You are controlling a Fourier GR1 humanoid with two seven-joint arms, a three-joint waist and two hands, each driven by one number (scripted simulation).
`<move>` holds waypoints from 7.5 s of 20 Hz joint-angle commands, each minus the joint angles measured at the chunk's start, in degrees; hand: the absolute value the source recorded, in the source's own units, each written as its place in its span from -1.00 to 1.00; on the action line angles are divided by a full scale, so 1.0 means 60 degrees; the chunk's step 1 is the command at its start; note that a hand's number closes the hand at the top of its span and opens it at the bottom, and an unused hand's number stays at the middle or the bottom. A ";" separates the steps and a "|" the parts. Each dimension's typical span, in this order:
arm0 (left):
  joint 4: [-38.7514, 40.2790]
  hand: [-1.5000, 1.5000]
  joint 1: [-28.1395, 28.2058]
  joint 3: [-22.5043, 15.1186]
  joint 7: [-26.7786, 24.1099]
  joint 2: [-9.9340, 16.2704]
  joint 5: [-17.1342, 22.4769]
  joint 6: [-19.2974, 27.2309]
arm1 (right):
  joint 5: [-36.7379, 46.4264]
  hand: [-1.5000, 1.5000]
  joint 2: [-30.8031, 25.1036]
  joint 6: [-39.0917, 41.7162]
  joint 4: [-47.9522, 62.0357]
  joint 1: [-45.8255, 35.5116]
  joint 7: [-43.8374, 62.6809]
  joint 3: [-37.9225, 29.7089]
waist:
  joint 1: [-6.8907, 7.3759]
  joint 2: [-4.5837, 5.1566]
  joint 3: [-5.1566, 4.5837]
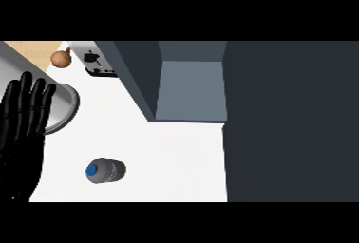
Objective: Pick up the bottled water, place it into the cabinet and close the cabinet
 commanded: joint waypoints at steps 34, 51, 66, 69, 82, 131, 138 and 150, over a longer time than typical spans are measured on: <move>-0.5575 -1.00 0.7012 -0.4455 0.1356 -0.0426 -0.0293 0.0800 | -0.0990 -1.00 -0.0106 0.0217 -0.4906 0.2232 0.3791 0.2377 | -0.0219 -0.0293 -0.0177; -0.4394 -1.00 0.6392 -0.3517 0.0772 -0.0073 0.0423 0.1557 | -0.0616 -1.00 -0.0277 -0.0335 -0.5508 0.1622 0.4728 0.2807 | -0.0287 -0.0263 -0.0187; -0.1181 -1.00 0.4021 -0.1501 0.0819 -0.0268 0.0840 0.1662 | 0.0173 -1.00 -0.0334 -0.0903 -0.5622 0.1322 0.5223 0.3626 | -0.0370 -0.0250 -0.0189; -0.0034 -1.00 0.4076 -0.0727 0.0025 -0.0014 0.1473 0.1058 | -0.0455 -1.00 -0.0484 -0.0766 -0.5607 0.1341 0.5073 0.3202 | -0.0344 -0.0250 -0.0189; 0.3489 -1.00 0.3484 -0.0205 -0.2433 -0.0431 0.1680 0.0260 | 0.0253 -1.00 -0.0704 -0.1292 -0.6130 0.1095 0.5887 0.4007 | -0.0368 -0.0272 -0.0191; 1.3333 1.00 -0.1510 0.1597 -0.7413 -0.0131 0.2215 -0.2763 | -0.0895 -1.00 -0.1272 -0.0906 -0.5590 0.2323 0.4277 0.2726 | -0.0409 -0.0248 -0.0180; 1.4001 1.00 -0.2208 0.1123 -0.8594 -0.0792 0.1195 -0.1389 | -0.0973 -1.00 -0.1072 -0.0797 -0.4723 0.1421 0.4169 0.1937 | -0.0374 -0.0225 -0.0185; 1.4752 1.00 -0.4072 0.0785 -0.7948 -0.1066 0.2581 -0.2351 | -0.2357 -1.00 -0.1304 0.0516 -0.4990 0.2968 0.3194 -0.0179 | -0.0553 -0.0260 -0.0175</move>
